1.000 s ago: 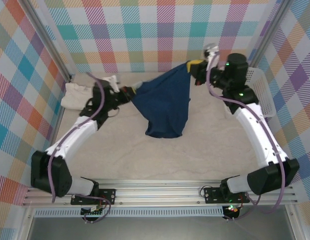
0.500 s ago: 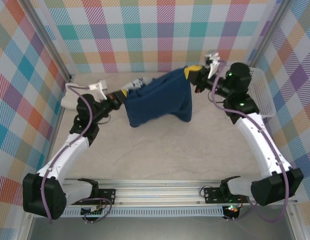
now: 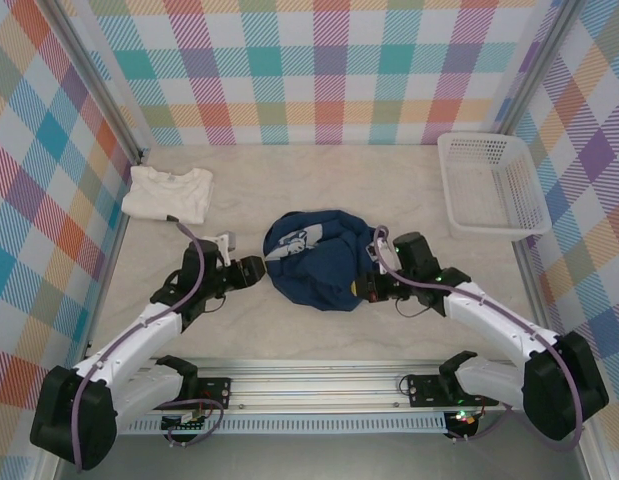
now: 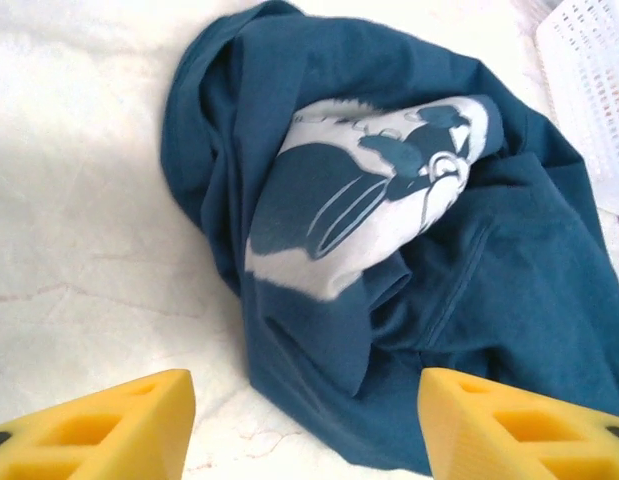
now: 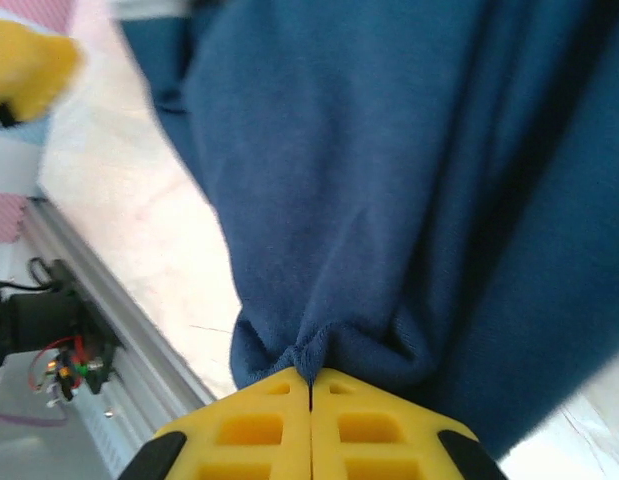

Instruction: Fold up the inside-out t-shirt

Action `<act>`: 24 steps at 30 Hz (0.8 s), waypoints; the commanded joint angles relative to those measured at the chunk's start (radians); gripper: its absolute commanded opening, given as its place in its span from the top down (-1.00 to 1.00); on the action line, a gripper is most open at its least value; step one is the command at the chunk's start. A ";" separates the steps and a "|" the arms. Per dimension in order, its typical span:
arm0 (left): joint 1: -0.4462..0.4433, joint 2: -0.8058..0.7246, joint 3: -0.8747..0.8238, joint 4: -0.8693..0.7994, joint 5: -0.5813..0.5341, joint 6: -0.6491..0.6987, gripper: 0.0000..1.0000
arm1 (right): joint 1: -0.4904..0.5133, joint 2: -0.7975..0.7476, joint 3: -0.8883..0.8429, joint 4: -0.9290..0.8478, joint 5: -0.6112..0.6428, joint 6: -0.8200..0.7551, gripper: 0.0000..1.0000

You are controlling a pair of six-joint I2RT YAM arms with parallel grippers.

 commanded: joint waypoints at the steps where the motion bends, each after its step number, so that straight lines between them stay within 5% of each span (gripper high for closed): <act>1: -0.104 0.089 0.125 -0.042 -0.079 0.091 -0.28 | 0.004 -0.013 -0.011 -0.119 0.110 0.059 0.76; 7: -0.298 0.448 0.454 -0.204 -0.259 0.292 -0.33 | 0.009 -0.014 0.098 -0.282 0.298 -0.027 0.33; 10: -0.308 0.600 0.571 -0.297 -0.382 0.322 -0.35 | 0.008 -0.028 0.126 -0.195 0.346 -0.049 0.10; 13: -0.305 0.706 0.648 -0.346 -0.481 0.338 -0.32 | 0.014 0.056 0.148 -0.041 0.262 -0.038 0.01; 19: -0.253 0.738 0.656 -0.298 -0.382 0.293 0.38 | 0.050 0.256 0.200 0.149 0.313 -0.074 -0.20; 20: -0.246 0.722 0.642 -0.271 -0.343 0.286 0.52 | 0.050 0.286 0.205 0.185 0.314 -0.078 -0.17; 24: -0.210 0.642 0.597 -0.198 -0.238 0.258 0.95 | 0.049 0.360 0.257 0.212 0.344 -0.121 0.77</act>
